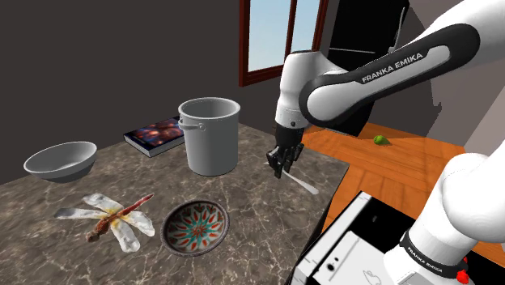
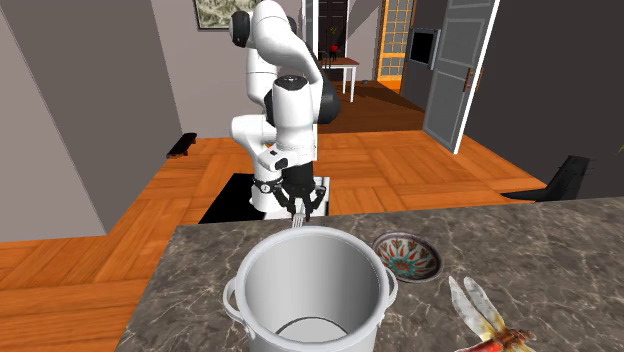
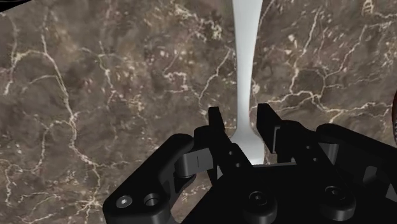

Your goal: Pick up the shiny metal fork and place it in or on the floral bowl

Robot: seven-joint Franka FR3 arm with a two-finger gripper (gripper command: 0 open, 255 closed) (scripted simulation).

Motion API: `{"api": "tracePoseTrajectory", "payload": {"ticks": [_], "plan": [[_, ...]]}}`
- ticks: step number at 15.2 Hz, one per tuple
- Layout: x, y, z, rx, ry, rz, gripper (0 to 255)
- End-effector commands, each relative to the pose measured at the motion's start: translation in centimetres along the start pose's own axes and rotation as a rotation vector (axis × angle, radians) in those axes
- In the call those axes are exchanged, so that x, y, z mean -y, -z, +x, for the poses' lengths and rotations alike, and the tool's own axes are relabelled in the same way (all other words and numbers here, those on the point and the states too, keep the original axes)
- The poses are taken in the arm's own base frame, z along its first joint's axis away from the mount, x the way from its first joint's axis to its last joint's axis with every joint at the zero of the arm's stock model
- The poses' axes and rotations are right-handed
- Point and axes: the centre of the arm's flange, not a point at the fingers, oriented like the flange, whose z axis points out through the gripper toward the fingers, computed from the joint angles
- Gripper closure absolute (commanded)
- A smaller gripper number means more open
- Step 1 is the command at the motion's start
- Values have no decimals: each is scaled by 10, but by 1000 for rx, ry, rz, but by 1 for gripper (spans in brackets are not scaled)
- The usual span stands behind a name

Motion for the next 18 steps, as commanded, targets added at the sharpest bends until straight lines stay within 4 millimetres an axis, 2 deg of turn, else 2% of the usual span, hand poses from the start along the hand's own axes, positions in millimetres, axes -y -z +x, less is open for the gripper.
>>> {"api": "tracePoseTrajectory", "payload": {"ticks": [1, 4, 18], "plan": [[0, 11, 0, 0, 0, 0, 255], [1, 22, 0, 0, 0, 0, 255], [181, -1, 36, 0, 0, 0, 255]]}}
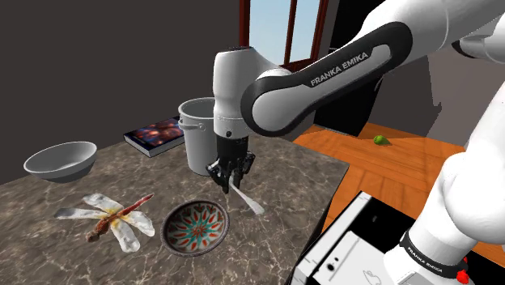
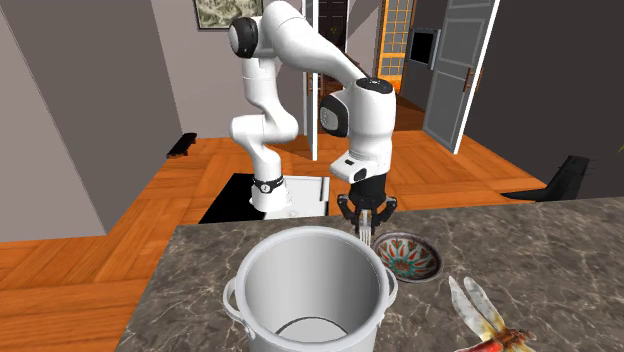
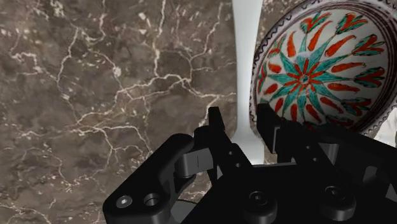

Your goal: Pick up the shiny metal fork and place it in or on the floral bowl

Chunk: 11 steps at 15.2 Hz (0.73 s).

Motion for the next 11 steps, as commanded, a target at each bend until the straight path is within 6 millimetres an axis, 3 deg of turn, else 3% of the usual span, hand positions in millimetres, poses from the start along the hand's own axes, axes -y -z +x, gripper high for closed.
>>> {"api": "tracePoseTrajectory", "payload": {"ticks": [1, 8, 11], "plan": [[27, -2, 5, -1, -2, 0, 255], [120, -14, 24, -1, -2, 0, 255], [120, -30, 24, -1, -2, 0, 255]]}}
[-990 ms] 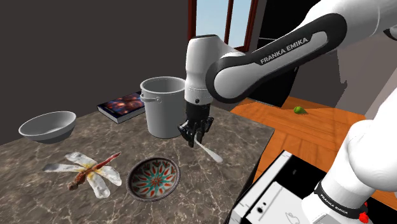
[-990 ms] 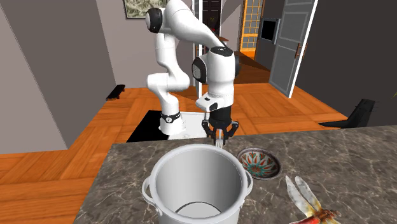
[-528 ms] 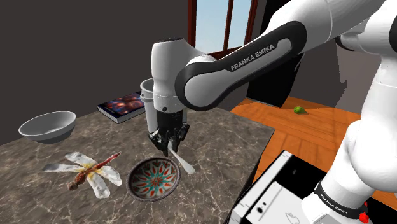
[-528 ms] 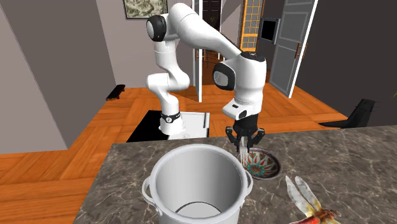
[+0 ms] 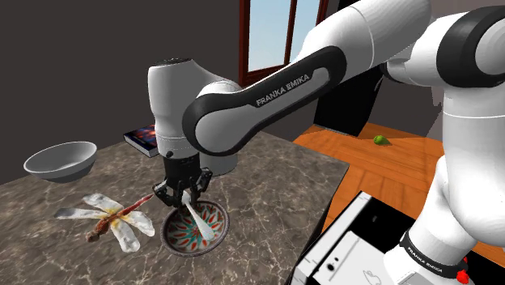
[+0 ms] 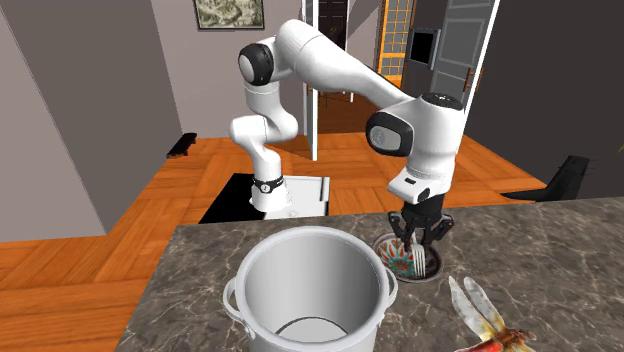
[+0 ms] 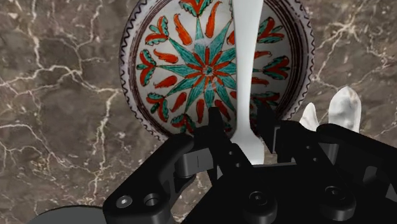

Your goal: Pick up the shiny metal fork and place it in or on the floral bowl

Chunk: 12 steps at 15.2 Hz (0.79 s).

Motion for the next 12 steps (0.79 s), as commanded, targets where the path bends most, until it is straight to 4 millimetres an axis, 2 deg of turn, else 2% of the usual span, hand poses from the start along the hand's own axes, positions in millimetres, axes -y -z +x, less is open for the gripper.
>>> {"api": "tracePoseTrajectory", "payload": {"ticks": [1, 5, 12], "plan": [[3, -11, 1, -1, -1, 0, 255], [2, -35, 1, -1, -1, 0, 255], [2, -35, 1, -1, -1, 0, 255]]}}
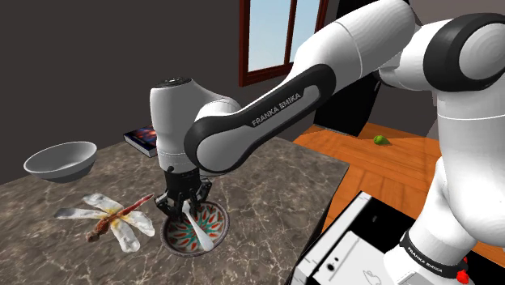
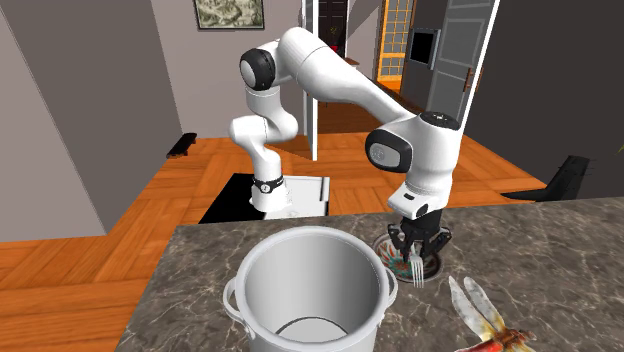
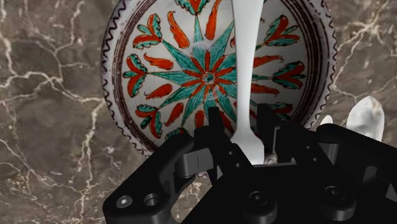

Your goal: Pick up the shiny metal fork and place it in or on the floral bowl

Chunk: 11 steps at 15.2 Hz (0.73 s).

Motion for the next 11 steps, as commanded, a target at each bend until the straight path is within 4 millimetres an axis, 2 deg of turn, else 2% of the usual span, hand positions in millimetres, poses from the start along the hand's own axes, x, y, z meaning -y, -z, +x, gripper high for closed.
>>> {"api": "tracePoseTrajectory", "payload": {"ticks": [1, 2, 7, 11], "plan": [[0, 0, 0, 0, 0, 0, 255], [0, 0, 0, 0, 0, 0, 0], [0, 0, 0, 0, 0, 0, 0], [0, 50, 0, 0, 0, 0, 0]]}}
